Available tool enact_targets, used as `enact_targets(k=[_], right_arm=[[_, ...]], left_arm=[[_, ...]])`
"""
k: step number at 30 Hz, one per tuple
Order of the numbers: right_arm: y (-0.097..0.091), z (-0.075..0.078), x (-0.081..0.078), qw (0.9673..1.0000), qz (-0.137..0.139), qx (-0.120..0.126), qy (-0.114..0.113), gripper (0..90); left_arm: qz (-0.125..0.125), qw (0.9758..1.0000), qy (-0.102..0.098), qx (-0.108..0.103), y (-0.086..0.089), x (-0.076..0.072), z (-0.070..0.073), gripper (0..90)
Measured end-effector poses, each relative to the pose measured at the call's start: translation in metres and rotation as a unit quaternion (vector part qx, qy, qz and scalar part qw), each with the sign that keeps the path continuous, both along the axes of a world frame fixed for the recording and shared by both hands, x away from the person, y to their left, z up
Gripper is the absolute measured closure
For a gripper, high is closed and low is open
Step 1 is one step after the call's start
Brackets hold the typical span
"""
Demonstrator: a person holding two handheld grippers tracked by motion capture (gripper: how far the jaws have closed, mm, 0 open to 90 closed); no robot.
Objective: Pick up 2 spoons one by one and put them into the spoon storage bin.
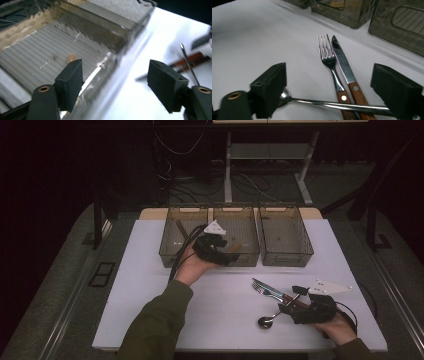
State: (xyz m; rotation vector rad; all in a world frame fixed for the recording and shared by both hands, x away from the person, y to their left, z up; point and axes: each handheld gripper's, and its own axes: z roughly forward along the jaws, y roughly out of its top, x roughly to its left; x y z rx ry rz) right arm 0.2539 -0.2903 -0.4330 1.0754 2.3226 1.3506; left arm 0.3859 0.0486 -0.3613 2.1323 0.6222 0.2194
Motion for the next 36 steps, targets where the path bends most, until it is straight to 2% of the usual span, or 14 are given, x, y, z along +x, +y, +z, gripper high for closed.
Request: enact_targets(k=[4,8,14,19,24,26,28,30,32,36], right_arm=[[0.0,0.003,-0.001,0.9998,0.014,-0.004,0.013,15.7],[0.002,0.006,-0.003,0.9993,0.03,-0.001,0.023,32.3],[0.009,0.004,-0.008,0.9969,0.069,-0.014,0.036,57.8],[0.02,0.0,-0.015,0.9909,0.118,-0.029,0.058,75.3],[0.029,-0.007,-0.028,0.9807,0.169,-0.056,0.08,89.2],[0.032,-0.007,-0.03,0.9779,0.183,-0.058,0.082,89.8],[0.033,-0.007,-0.031,0.9758,0.194,-0.06,0.082,89.9],[0.035,-0.008,-0.032,0.9733,0.204,-0.061,0.085,89.9],[0.037,-0.009,-0.032,0.9716,0.211,-0.064,0.086,89.9],[0.042,-0.011,-0.03,0.9712,0.214,-0.066,0.082,89.9]], left_arm=[[0.0,1.0,0.003,0.0,0.019,-0.02,-0.009,22.1],[0.006,1.0,0.004,0.001,0.037,-0.036,-0.021,16.9],[0.011,0.9999,0.007,0.003,0.06,-0.058,-0.039,12.8],[0.012,0.9998,0.01,0.014,0.073,-0.077,-0.052,9.1],[0.018,0.9997,0.01,0.014,0.085,-0.092,-0.062,3.4],[0.019,0.9997,0.013,0.009,0.088,-0.099,-0.067,2.4],[0.012,0.9997,0.012,0.017,0.088,-0.104,-0.071,0.8],[0.013,0.9997,0.016,0.012,0.088,-0.109,-0.075,0.4],[0.007,0.9997,0.016,0.016,0.087,-0.111,-0.077,0.4],[0.005,0.9996,0.015,0.022,0.086,-0.11,-0.078,0.4]])
